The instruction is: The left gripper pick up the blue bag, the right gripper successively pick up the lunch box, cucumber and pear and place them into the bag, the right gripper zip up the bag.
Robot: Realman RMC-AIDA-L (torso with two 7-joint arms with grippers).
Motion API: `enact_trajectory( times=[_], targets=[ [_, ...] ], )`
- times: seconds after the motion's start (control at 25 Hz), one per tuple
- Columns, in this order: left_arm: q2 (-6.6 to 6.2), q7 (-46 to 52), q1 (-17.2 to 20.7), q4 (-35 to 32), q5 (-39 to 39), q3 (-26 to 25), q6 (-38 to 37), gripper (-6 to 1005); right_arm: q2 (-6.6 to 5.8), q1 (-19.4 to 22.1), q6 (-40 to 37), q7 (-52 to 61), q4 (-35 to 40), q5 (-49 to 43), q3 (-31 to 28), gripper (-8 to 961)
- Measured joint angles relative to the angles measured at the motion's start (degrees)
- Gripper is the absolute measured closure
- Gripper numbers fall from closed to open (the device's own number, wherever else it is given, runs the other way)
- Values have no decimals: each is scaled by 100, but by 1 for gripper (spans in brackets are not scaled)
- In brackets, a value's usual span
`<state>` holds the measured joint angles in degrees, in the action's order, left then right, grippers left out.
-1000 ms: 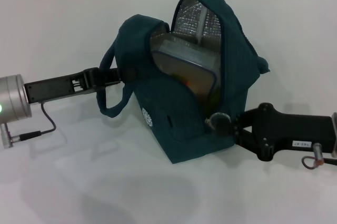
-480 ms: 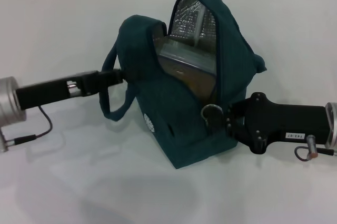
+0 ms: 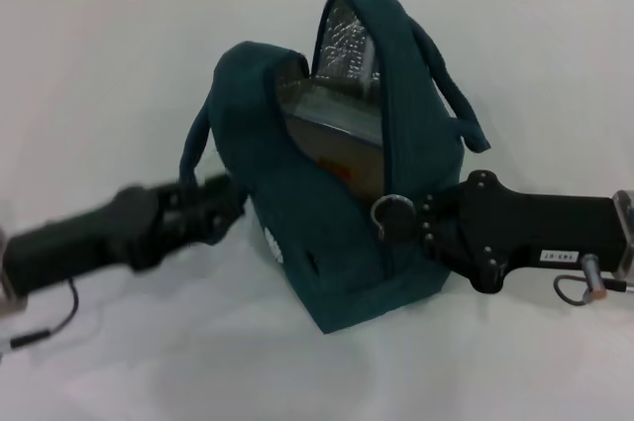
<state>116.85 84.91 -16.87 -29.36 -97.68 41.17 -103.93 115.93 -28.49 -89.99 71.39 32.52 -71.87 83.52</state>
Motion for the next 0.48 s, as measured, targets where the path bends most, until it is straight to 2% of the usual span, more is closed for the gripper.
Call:
enact_trajectory(
  times=[0.2, 0.36, 0.48],
  targets=[
    [233, -1152, 543, 260, -58, 4, -73, 601, -3, -175, -21, 8, -11, 105, -3, 946],
    [260, -1729, 662, 733, -66, 13, -103, 602, -5, -350, -47, 5, -6, 245, -4, 946],
    [285, -2237, 582, 1213, -74, 33, 4, 603, 6, -481, -14, -83, 2, 486, -1, 946]
  ],
)
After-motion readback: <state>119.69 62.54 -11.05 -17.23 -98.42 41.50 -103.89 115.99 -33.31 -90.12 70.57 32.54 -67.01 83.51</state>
